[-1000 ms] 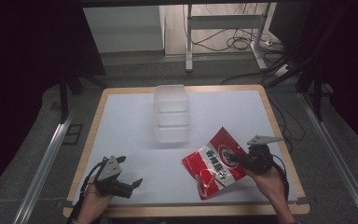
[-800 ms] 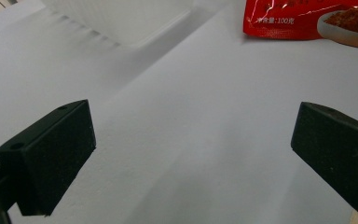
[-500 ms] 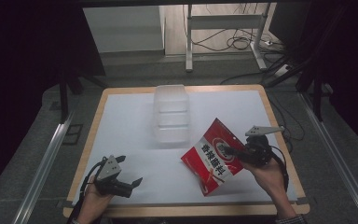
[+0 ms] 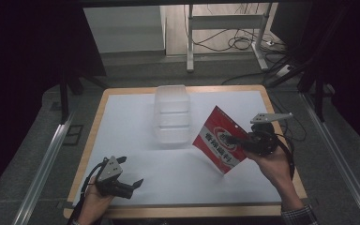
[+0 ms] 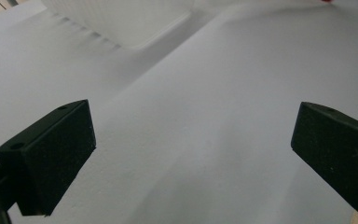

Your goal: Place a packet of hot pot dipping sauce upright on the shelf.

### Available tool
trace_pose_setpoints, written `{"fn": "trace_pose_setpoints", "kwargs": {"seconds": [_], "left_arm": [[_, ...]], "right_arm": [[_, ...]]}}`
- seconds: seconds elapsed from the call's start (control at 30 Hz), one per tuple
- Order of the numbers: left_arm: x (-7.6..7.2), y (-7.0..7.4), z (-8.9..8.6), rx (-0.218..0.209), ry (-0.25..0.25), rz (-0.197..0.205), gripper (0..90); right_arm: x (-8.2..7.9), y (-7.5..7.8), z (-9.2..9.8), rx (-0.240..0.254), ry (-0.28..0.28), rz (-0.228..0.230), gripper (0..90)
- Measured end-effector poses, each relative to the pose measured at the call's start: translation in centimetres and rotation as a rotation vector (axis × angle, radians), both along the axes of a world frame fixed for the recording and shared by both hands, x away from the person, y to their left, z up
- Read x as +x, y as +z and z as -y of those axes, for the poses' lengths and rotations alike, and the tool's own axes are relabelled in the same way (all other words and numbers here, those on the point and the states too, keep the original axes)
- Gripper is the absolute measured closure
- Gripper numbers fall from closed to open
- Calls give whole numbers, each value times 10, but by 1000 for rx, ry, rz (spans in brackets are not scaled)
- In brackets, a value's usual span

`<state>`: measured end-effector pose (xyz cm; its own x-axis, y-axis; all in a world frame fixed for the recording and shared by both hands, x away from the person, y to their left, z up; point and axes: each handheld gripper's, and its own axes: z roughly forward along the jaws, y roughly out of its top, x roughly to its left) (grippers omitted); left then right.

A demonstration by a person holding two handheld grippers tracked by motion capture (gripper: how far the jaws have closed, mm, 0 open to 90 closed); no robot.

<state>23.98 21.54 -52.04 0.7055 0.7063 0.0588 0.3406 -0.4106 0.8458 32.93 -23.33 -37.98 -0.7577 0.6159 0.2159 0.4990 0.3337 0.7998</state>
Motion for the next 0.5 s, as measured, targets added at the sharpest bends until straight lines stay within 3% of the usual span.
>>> {"fn": "trace_pose_setpoints", "kwargs": {"seconds": [0.27, 0.5], "left_arm": [[0, 0, 0, 2, -3, 0, 0], [1, 0, -1, -5, -4, -3, 0]], "right_arm": [[13, 10, 3, -36, -47, 34, 874], [26, 17, 8, -14, -62, 22, 874]]}}
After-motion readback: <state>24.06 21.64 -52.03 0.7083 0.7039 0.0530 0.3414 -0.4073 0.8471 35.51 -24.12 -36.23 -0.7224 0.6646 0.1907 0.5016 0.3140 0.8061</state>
